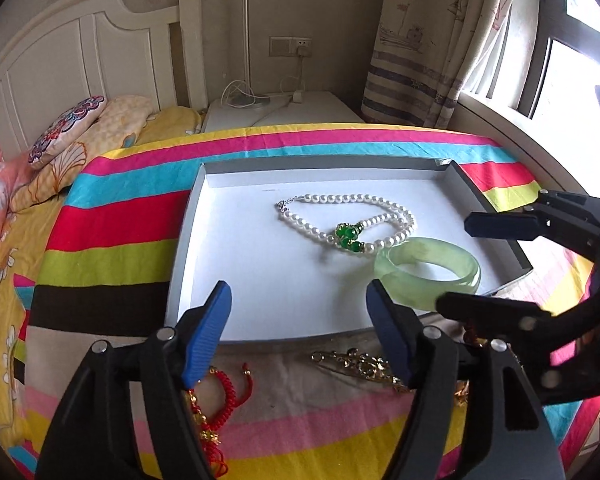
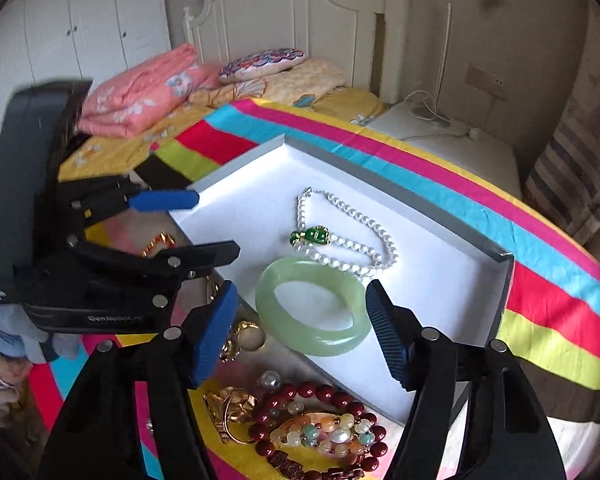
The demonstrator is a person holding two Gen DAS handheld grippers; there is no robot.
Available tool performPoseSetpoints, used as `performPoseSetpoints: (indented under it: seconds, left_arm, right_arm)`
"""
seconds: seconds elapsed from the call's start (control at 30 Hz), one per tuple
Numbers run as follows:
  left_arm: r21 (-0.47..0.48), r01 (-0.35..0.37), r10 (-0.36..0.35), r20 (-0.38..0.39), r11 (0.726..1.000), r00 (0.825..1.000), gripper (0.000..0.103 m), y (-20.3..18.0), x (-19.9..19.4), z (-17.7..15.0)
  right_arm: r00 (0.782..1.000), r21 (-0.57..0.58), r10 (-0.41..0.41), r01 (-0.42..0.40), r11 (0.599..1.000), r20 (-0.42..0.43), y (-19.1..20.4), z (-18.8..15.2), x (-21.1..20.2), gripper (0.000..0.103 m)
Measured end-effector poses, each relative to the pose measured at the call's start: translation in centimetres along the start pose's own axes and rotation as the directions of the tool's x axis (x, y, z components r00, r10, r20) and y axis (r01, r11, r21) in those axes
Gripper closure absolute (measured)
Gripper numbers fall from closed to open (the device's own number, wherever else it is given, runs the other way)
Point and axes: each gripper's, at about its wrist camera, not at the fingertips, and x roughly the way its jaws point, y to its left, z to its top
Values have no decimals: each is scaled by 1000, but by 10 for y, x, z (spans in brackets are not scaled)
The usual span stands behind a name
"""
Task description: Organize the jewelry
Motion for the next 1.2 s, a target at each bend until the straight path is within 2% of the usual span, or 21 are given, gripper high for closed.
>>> performPoseSetpoints:
  seconds: [0.07,0.13,0.2,0.4,0.57,0.7,0.93,1.03,1.2]
  left_arm:
    - [5,-3,3,-3,1000,1000,33,0,-1,-3]
    - [18,-14,15,-1,1000,1000,29,0,-3,-7]
    - [24,-24,24,2,999,1000,27,2,-5,-10]
    - [-2,-26,26,16,1000,1000,24,11,-15,-17]
    - [6,-30,29,48,1000,998,16,10,-40,-34]
    - [-28,-10,12,78,1000,997,9,13,-65,-54]
    - [-100,100,-93,78,990,993,7,6,-87,-97]
    - [-97,116,-110,69,988,992,7,0,-86,-111]
    - [-128,139,-131,67,982,989,7,5,-85,-115]
  right_arm:
    - [999,-9,-41,41,999,-27,0,0,9,43]
    - [998,24,-25,26,999,-51,-10,-1,16,44]
    - [992,28,-98,100,995,-81,-18,-5,20,45]
    - [988,109,-139,146,983,-70,-52,-19,1,47]
    - [995,150,-101,97,984,22,-54,-38,-38,47]
    - [995,109,-54,44,993,86,-35,-64,-65,47]
    - [999,27,-31,30,999,42,6,-100,-61,47]
    - [999,37,15,-16,999,37,16,-101,-55,47]
    - [999,6,20,-21,1000,44,33,-84,-46,47]
